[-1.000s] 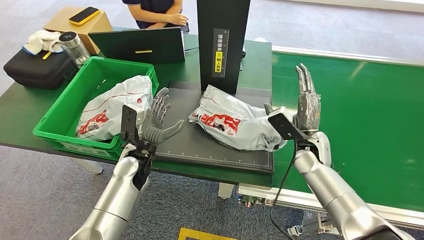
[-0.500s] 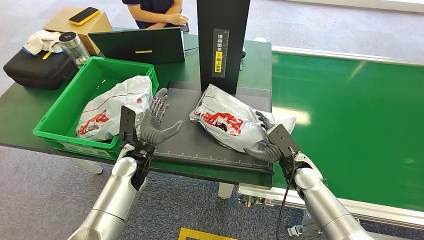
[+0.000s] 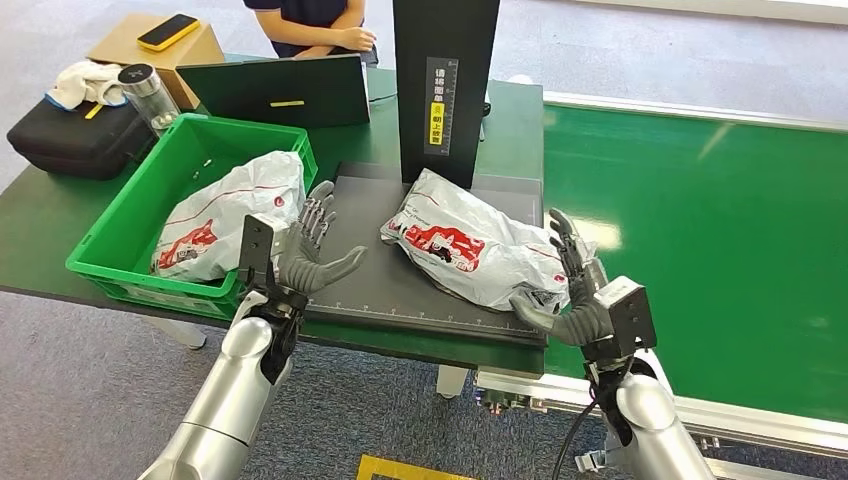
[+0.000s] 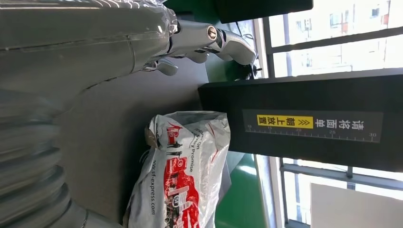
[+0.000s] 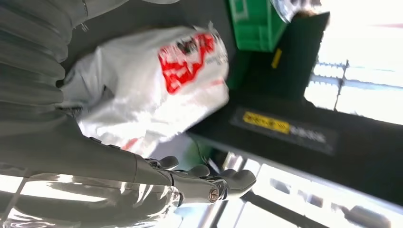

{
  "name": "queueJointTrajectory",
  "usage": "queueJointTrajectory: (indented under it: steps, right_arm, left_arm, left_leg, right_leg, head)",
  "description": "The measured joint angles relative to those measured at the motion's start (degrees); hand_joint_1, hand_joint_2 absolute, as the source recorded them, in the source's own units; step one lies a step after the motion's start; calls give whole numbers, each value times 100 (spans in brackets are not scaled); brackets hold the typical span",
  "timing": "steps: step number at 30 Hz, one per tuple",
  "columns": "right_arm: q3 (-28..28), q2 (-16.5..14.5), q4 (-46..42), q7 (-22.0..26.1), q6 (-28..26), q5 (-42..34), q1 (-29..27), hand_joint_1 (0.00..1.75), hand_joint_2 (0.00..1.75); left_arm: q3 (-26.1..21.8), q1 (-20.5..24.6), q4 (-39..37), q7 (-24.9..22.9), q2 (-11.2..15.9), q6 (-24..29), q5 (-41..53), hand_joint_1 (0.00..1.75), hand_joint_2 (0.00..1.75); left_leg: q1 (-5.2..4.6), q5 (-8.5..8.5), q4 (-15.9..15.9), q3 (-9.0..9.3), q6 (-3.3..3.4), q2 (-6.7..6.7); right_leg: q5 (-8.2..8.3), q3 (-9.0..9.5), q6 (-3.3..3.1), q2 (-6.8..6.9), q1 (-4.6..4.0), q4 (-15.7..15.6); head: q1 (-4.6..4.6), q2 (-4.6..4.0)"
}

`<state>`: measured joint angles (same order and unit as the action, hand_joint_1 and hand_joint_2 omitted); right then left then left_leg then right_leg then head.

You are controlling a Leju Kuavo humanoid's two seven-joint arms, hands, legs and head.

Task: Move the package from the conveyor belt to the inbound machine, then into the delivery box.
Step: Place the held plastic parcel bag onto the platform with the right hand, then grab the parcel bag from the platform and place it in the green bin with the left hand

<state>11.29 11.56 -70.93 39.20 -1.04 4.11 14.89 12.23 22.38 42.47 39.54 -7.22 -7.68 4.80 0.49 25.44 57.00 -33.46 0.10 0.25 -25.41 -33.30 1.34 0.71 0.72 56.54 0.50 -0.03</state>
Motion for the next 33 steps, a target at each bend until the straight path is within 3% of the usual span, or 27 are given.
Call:
queueJointTrajectory:
  steps: [6,13,20,23,33]
  right_arm:
    - [-401,-169,-1392,92,-1538,194,-504,0,175]
    - [-557,-246,-2289,90,-2028,188,-826,0,175]
    - [-960,-503,-1944,-477,-1277,-125,-953,0,175]
    - [-1160,-679,-1821,-602,-935,-261,-1085,0,175]
    - [-1667,-1064,-1724,-1036,-339,-143,-1506,0,175]
  left_arm:
    - [-26,-8,121,-118,-21,-27,126,0,175]
    - [-23,-12,241,-198,-45,-54,160,0,175]
    - [66,-164,463,-100,-72,-589,166,0,175]
    - [320,-118,476,-91,-231,-543,502,0,175]
    - [1363,774,-281,-276,-844,7,1187,0,175]
  left_leg:
    - [-1,0,1,2,0,0]
    - [0,0,0,3,0,5]
    - [0,0,1,5,0,4]
    - [-1,0,2,1,0,-1]
    - [-3,3,2,1,4,0]
  right_leg:
    - [0,2,0,0,1,0]
    - [0,1,0,-3,0,0]
    - [0,1,0,-2,1,-1]
    - [0,0,0,2,1,-2]
    - [1,0,0,0,3,-4]
  head:
    - [0,-1]
    - [-1,-1]
    - [-1,0]
    - [-1,-1]
    - [0,0]
